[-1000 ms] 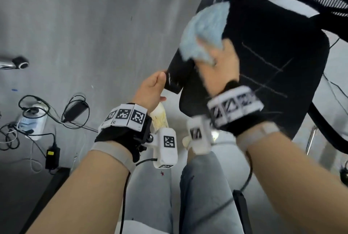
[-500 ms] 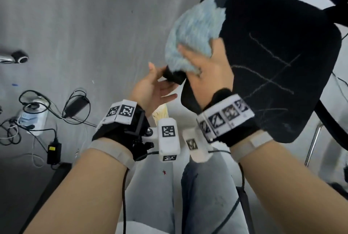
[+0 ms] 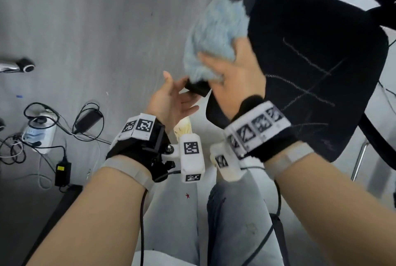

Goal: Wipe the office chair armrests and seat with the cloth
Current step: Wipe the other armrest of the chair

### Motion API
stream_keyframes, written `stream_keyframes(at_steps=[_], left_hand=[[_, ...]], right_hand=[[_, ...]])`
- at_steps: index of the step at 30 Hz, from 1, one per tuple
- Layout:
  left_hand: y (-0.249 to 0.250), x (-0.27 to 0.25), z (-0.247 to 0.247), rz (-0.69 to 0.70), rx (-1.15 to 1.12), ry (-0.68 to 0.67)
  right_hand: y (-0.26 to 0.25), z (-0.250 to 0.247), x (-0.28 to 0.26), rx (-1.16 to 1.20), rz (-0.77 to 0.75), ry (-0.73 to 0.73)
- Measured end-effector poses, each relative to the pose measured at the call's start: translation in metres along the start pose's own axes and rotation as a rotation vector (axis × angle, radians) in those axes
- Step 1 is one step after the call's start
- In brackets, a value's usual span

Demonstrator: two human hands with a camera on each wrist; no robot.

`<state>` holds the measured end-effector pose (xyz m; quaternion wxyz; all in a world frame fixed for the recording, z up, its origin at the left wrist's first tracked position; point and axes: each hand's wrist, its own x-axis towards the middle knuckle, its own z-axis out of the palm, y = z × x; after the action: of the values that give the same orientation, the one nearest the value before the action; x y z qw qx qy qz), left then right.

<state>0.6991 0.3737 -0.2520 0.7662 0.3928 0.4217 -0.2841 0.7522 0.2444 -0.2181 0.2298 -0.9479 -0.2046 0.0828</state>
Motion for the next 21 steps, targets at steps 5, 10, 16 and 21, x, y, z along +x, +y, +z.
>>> stream_keyframes(at_steps=[5, 10, 16, 21], left_hand=[[-0.001, -0.01, 0.008, -0.008, -0.09, -0.075], [0.001, 0.0, 0.0, 0.007, 0.043, 0.005], [0.002, -0.003, 0.003, 0.034, 0.009, -0.011], [-0.001, 0.0, -0.002, 0.033, 0.052, 0.013]], right_hand=[[0.002, 0.007, -0.031, -0.076, -0.198, -0.162], [0.014, -0.011, 0.013, 0.073, 0.055, 0.026], [-0.007, 0.001, -0.017, 0.071, -0.002, -0.056], [0.011, 0.002, -0.017, 0.036, -0.141, -0.119]])
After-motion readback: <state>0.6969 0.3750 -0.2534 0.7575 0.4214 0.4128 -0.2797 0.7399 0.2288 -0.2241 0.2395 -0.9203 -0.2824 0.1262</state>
